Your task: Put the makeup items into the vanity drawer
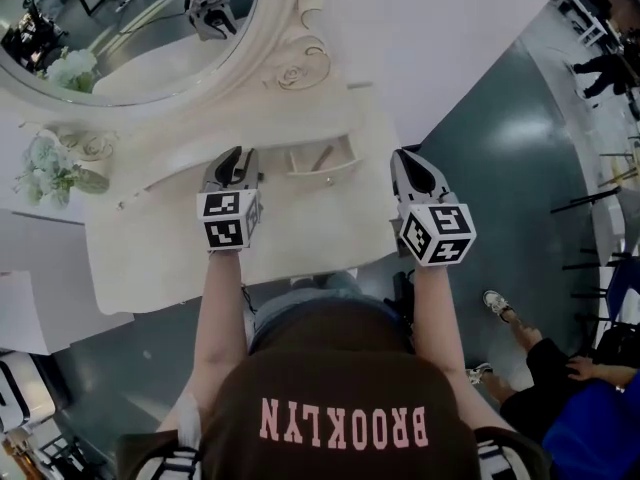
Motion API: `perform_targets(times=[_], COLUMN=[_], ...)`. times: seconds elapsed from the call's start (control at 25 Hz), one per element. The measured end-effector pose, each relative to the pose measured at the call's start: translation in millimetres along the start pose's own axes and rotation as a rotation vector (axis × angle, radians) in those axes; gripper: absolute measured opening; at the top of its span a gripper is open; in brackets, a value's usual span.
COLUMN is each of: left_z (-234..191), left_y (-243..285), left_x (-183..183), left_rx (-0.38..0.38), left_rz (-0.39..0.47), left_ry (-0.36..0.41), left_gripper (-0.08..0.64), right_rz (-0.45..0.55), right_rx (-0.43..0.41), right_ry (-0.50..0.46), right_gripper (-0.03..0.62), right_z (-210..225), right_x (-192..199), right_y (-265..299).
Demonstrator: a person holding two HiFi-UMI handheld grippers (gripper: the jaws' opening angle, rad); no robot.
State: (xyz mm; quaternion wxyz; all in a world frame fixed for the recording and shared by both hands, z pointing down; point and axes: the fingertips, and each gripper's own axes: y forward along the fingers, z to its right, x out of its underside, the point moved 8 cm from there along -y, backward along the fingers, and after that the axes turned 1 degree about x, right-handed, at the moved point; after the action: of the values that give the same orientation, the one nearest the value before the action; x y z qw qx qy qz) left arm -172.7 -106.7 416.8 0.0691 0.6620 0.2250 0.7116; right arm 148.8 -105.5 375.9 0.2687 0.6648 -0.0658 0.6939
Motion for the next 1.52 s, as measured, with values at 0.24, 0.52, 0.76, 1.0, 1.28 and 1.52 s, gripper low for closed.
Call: perform_targets(times=[0.24,0.52,0.76,1.0,1.28,1.52], left_z=[-26,-57,-75,-81,-86,-88], left_y=[-16,-30,-31,-24,-14,-4], left_x=[7,19,36,58,84,103], left_rx=[-0.046,-0.069,-0.067,-0.044,-0.023,-0.020], left_rz=[0.001,-0.004,-0.020,-0.062,-0.121,-0.183], left_ry=[-0.046,-0.075,-0.101,-0.125,-0.162,-0.178], left_gripper=[0.135,0.156,0.156,0.156,0.194,0.255], right_rz=[-0.001,-0.008,-0.026,-0.074,-0.121,-0.157], right_rx=[-0.017,-0.034,-0.034,-0.019,-0.008,-0.024], right_ry=[0.000,-0.001,-0.004,-0.001,0.015,0.017], right_gripper=[-0.002,-0.002,-0.002,-0.002,-0.002,-0.003], right_z=[-16,-40,-57,-63,-66,-68], right_x=[-3,-1,7,24,43,56], right_y=[6,17,24,26,29,40])
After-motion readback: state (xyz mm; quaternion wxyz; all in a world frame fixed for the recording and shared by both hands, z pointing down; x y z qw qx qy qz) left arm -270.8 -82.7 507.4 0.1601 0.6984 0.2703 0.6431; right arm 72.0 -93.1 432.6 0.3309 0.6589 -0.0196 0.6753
